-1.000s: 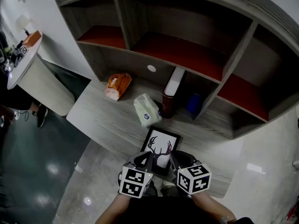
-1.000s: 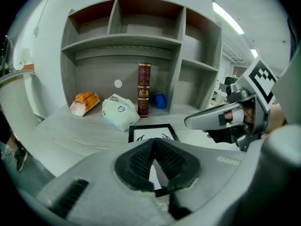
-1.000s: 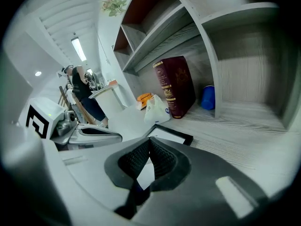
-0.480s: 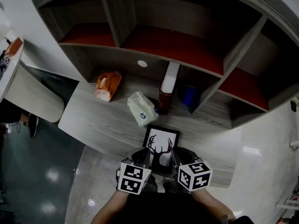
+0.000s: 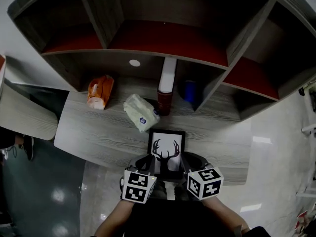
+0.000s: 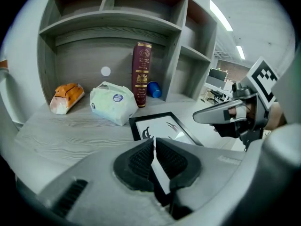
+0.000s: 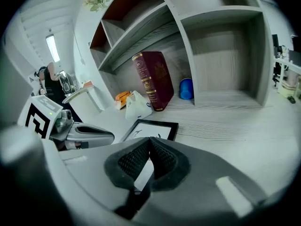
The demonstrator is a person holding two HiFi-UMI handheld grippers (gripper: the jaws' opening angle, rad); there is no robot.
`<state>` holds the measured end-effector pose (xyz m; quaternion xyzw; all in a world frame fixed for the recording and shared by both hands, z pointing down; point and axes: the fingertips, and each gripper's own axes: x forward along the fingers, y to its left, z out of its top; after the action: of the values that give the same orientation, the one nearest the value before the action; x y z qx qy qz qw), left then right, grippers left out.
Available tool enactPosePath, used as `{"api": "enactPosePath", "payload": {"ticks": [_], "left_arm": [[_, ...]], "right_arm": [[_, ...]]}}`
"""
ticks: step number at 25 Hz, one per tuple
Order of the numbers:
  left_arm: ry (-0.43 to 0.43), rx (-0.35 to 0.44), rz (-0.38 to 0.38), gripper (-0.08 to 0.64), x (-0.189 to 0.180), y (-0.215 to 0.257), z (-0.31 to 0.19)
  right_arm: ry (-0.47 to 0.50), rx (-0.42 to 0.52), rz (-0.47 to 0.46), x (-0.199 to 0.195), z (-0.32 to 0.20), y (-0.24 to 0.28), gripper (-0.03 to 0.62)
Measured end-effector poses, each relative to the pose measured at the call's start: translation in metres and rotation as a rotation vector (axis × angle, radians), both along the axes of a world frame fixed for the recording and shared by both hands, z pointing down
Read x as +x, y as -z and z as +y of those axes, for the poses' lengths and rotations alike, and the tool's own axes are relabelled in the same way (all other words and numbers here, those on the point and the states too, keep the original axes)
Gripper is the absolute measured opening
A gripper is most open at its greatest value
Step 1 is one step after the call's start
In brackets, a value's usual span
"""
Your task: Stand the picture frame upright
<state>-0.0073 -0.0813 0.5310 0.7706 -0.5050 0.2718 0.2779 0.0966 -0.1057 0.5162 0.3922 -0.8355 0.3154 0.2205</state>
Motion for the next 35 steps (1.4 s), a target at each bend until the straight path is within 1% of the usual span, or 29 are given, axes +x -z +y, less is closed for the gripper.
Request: {"api": "enactPosePath", "payload": {"ticks": [7, 13, 19, 25, 28, 35], "left_arm": [[-0.069, -0.010, 0.002, 0.032, 0.002, -0.007, -0.003], [-0.096, -0.014, 0.000, 0.048, -0.003, -0.012, -0.007], [-0.103, -0.042, -0.010, 0.068, -0.012, -0.021, -0.006], [-0.088, -0.062, 0.001, 0.115, -0.018, -0.028, -0.008], [-0.073, -0.073, 0.020, 0.126, -0.019, -0.030, -0.011], [-0.072, -0.125, 0.075, 0.156, -0.012, -0.038, -0.009]], "right_arm": [[-0.085, -0.028, 0.000, 0.006, 0.008, -0.011, -0.002], [-0.143, -0.036, 0.009, 0.009, 0.011, -0.019, 0.006], [-0.184, -0.050, 0.014, 0.011, 0.009, -0.028, 0.035], [-0.214, -0.071, 0.037, 0.011, 0.008, -0.041, 0.062], [-0.222, -0.078, 0.045, 0.011, 0.005, -0.046, 0.078], [-0.219, -0.100, 0.052, 0.005, 0.001, -0.055, 0.118]]}}
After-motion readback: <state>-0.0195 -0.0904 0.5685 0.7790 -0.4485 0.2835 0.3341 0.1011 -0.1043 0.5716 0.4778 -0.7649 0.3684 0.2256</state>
